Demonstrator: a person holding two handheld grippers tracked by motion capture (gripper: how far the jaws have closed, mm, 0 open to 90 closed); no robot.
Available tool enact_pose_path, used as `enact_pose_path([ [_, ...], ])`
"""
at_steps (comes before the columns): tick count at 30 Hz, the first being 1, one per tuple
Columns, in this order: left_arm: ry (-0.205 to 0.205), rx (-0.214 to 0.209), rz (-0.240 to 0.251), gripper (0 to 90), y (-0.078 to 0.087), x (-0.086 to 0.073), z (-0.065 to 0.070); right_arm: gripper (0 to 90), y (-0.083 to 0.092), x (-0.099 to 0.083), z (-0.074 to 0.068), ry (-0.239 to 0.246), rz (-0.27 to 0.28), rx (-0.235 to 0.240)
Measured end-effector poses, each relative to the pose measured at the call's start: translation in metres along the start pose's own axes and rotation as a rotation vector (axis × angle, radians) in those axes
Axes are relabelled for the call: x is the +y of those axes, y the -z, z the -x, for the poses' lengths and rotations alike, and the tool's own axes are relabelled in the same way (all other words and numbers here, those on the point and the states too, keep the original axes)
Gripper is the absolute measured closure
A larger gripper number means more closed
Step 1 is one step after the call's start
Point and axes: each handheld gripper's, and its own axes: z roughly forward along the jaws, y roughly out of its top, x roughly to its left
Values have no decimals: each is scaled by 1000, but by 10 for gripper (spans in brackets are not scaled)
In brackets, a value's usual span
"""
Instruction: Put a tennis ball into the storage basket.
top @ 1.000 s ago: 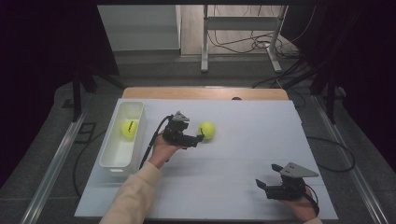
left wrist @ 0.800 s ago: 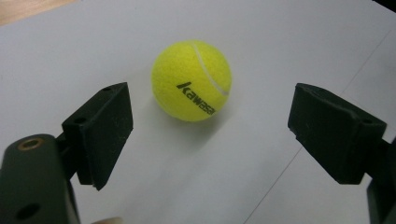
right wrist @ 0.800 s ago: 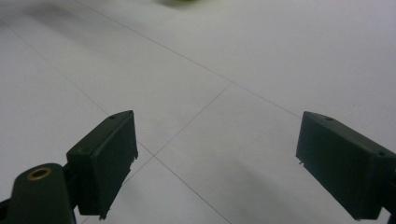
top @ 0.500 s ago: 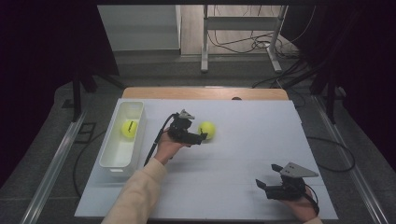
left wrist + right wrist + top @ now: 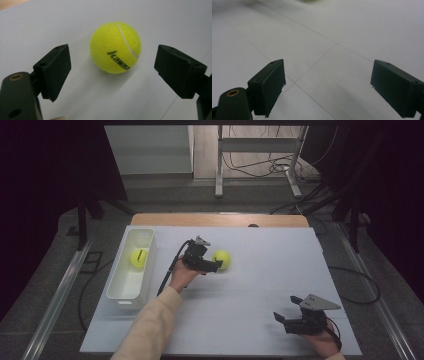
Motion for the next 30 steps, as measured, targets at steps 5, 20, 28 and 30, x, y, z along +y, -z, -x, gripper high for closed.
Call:
enact_pose_path([
  [5,0,1,-14,147,-6,1,-2,129,0,0,0,0,0,1],
  [20,7,3,-44,124,-26,8,-2,129,0,0,0,0,-3,2],
  [28,19,1,-59,112,-37,10,-4,130,0,0,0,0,-2,0],
  [30,21,-1,-60,112,-39,11,-2,129,0,0,0,0,-3,-1],
])
